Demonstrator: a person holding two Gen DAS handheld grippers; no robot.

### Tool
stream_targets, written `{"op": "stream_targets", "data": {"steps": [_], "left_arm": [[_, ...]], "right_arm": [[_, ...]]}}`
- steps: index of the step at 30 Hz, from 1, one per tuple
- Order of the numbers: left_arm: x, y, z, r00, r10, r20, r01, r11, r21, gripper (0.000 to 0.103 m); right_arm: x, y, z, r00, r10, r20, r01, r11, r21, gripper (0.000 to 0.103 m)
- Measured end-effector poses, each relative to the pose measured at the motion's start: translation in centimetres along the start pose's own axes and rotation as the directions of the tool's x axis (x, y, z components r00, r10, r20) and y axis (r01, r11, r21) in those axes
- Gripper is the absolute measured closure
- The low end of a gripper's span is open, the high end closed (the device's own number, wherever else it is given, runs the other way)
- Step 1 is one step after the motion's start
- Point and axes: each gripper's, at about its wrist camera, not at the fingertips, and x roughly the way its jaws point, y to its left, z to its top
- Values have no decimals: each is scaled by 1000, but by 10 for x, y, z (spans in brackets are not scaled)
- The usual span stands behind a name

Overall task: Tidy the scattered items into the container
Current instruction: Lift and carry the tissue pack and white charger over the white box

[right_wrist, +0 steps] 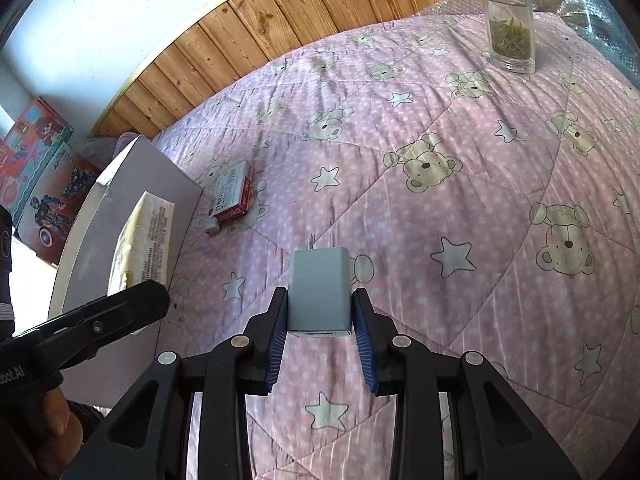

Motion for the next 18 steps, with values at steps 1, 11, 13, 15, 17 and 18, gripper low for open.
{"op": "stream_targets", "data": {"steps": [1, 11, 13, 15, 17, 18], "left_arm": [[-4, 0, -2, 1000, -2, 7, 2, 1000, 2, 46], [-44, 4, -29, 998, -15, 57, 15, 1000, 1, 46], [-50, 7, -35, 998, -21, 60, 21, 1000, -5, 46], [-56, 8, -41, 998, -24, 65, 24, 1000, -7, 46], [-61, 9, -45, 997, -24, 72, 25, 1000, -8, 46], [-64, 10, -47, 997, -26, 76, 27, 1000, -9, 46]], "right_arm": [[-2, 2, -1, 1000, 1, 1, -1, 1000, -5, 70], [-24, 18, -22, 1000, 15, 7, -14, 999, -51, 70], [-29, 22, -26, 1000, 18, 10, -17, 998, -63, 70], [-35, 26, -30, 1000, 21, 16, -20, 997, -74, 70], [-41, 31, -34, 999, 22, 26, -19, 996, -92, 70], [-44, 34, -35, 999, 23, 31, -20, 995, -98, 70]]}}
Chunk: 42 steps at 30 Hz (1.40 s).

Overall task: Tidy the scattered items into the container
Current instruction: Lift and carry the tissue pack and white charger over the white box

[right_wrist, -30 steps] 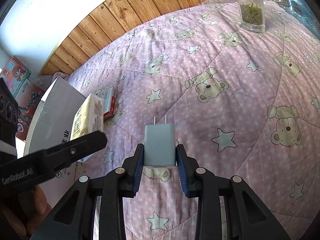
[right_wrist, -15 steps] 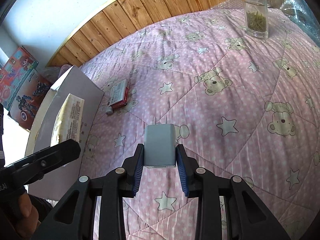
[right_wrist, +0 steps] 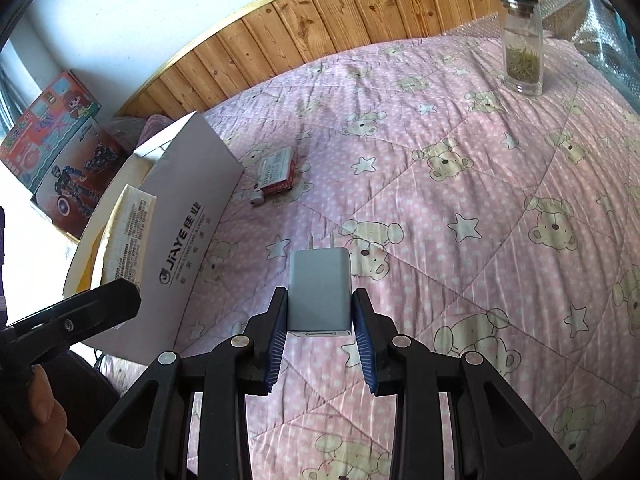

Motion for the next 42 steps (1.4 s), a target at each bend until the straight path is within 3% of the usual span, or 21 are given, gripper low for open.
{"op": "stream_targets", "data": {"steps": [17, 31, 42], "left_arm": [[-47, -4, -13, 995, 11, 99, -13, 1000, 23, 46], [-69, 14, -11, 973, 158, 170, -164, 986, 25, 46], [-79, 38, -10, 972, 140, 186, -138, 990, -26, 46]], "right_arm": [[-52, 49, -14, 996, 56, 74, -48, 993, -105, 70], [-72, 76, -8, 990, 83, 115, -62, 982, -180, 70], [-79, 103, 1, 987, 101, 125, -71, 972, -226, 70]]}}
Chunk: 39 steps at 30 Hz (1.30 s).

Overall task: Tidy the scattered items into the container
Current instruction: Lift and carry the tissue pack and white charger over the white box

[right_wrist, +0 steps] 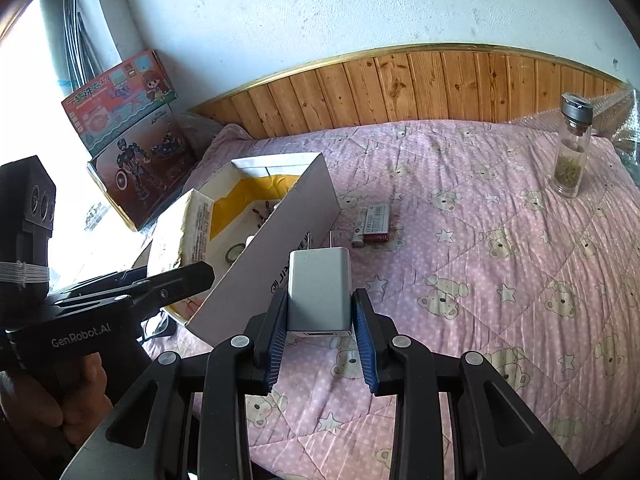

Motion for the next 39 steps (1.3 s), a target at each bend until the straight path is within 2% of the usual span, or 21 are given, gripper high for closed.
{"op": "stream_targets", "data": {"steps": [13, 31, 39], "left_arm": [[-17, 44, 8, 999, -35, 38, 39, 993, -108, 46], [-32, 112, 16, 996, 16, 82, 3, 975, -224, 46], [-33, 130, 16, 996, 35, 87, -11, 966, -257, 46]], "right_arm": [[7, 38, 20, 999, 45, 15, -44, 997, -60, 70], [19, 73, 34, 996, 94, 7, -92, 989, -116, 70], [27, 86, 40, 993, 114, 1, -113, 984, -139, 70]]}}
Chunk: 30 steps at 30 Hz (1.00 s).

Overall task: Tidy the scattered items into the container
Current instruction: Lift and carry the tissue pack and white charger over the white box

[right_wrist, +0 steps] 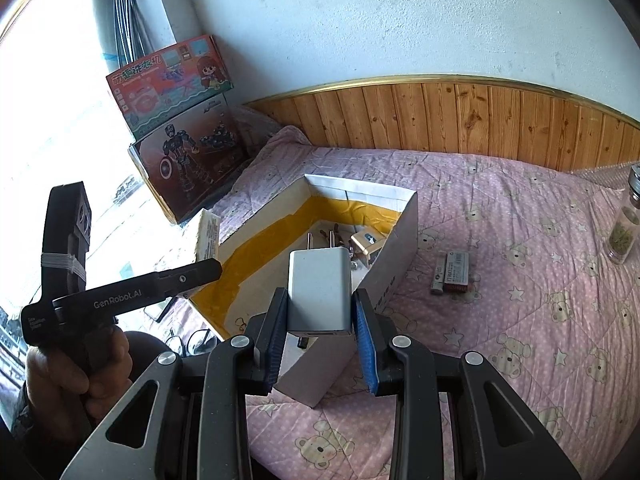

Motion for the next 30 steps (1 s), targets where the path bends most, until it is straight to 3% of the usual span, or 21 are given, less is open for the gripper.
{"op": "stream_targets", "data": {"steps": [18, 30], "left_arm": [[32, -3, -3, 997, -14, -70, 14, 1000, 7, 46], [66, -16, -6, 985, -74, -154, 79, 997, 26, 46]], "right_arm": [[33, 9, 20, 999, 33, -22, -34, 999, -37, 70], [58, 5, 28, 998, 44, -55, -47, 998, -43, 70]]}}
